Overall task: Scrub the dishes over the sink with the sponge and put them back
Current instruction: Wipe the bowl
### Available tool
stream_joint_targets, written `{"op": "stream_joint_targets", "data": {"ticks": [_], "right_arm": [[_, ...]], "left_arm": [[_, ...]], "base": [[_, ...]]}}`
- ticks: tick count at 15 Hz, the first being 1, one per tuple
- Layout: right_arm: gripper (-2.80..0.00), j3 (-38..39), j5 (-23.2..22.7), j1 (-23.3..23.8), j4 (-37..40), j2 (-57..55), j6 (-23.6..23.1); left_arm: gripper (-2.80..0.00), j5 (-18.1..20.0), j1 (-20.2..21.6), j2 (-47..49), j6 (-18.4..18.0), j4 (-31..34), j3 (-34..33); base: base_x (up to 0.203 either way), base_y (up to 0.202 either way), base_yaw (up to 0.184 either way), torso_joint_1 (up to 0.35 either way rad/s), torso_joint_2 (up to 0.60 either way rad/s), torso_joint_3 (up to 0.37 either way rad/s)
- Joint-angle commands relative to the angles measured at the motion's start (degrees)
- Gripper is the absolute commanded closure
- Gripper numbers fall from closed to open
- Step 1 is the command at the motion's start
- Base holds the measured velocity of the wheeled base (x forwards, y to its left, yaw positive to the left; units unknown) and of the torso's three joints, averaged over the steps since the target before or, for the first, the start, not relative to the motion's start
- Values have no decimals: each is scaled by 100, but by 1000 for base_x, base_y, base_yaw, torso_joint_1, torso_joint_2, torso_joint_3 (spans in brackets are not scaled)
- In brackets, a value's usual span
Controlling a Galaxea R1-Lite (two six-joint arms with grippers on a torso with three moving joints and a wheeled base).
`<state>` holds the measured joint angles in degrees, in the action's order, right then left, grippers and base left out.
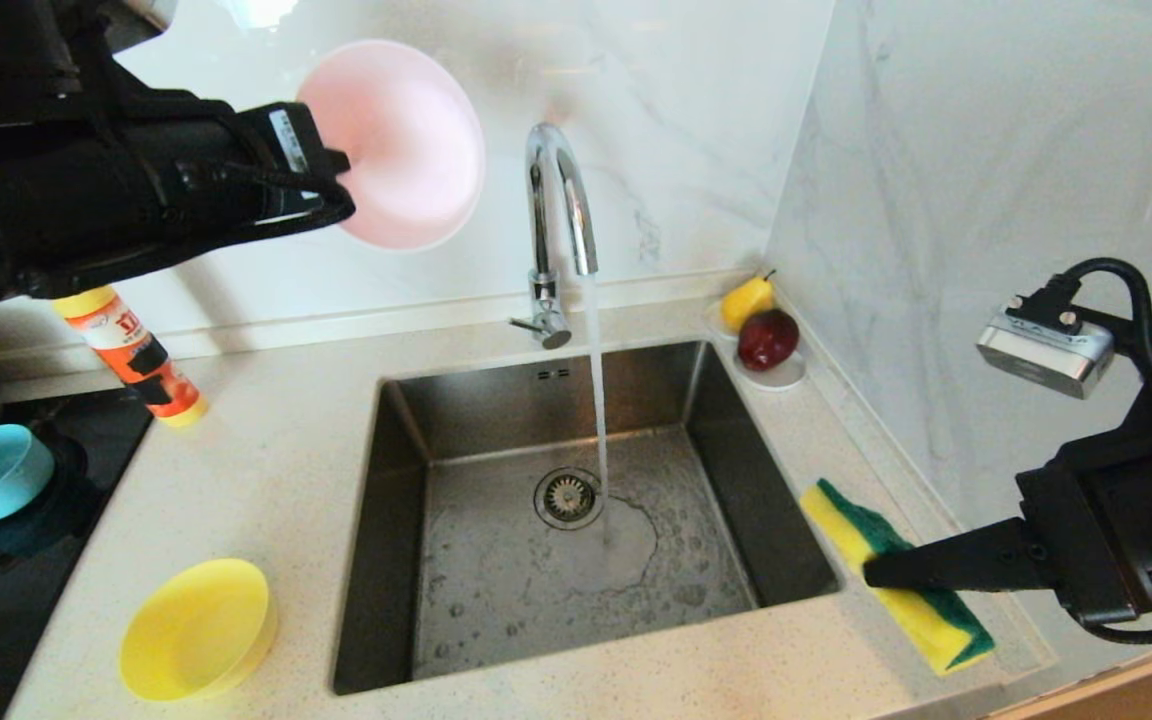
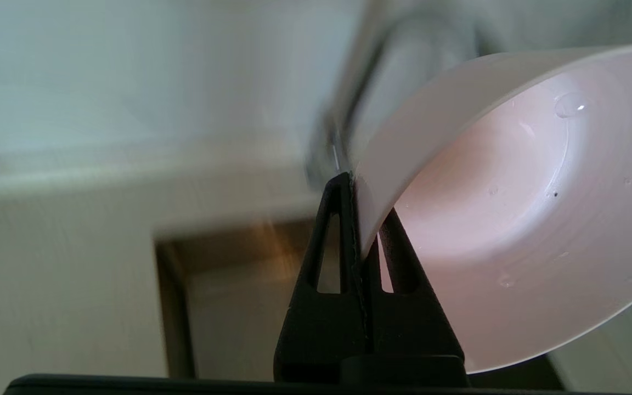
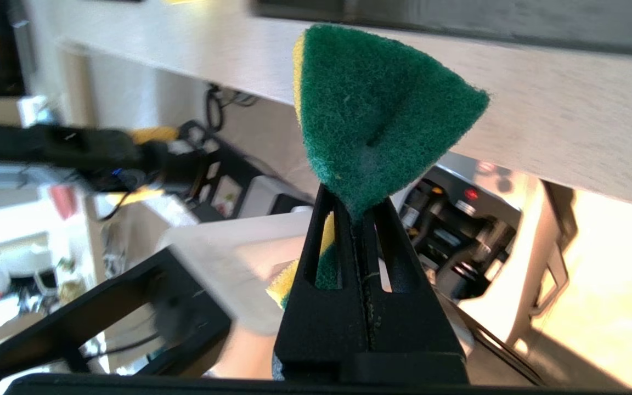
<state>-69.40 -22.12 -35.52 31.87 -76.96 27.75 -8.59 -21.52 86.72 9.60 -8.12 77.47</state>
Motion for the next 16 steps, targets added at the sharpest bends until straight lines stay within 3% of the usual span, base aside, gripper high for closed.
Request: {"op": "stream_joint_targets", "data": {"ticks": [1,4,8,10,11,13,15,16], "right_arm": [[0,-168,-64,-189,6,28,20],[0,-411,-220,-325,7,-60,21],[0,-646,-382,-526,54,-157,33],[0,-640,-387,-688,45,-273,38],[0,-654,-389,-757,25,-386,38],[0,-809,-388,-962,14,-640,57],[0,-1059,-382,-1133,22,-922,67],[0,-1173,-381,-1210,28,-1063,71]], "left_arm": [[0,385,18,-418,264,1546,-65],[0,453,13,-497,300,2001,-714],[0,486,-47,-602,176,2043,-1404],[0,400,-371,-628,142,1949,-1673],[0,258,-589,-603,134,1826,-1820],[0,-402,-996,-307,166,1409,-2021],[0,-1087,-1353,44,267,588,-2178],[0,-1217,-1473,81,323,265,-2307]], "base": [[0,0,0,0,0,0],[0,0,0,0,0,0],[0,0,0,0,0,0],[0,0,0,0,0,0],[0,0,0,0,0,0],[0,0,0,0,0,0],[0,0,0,0,0,0],[0,0,0,0,0,0]]}}
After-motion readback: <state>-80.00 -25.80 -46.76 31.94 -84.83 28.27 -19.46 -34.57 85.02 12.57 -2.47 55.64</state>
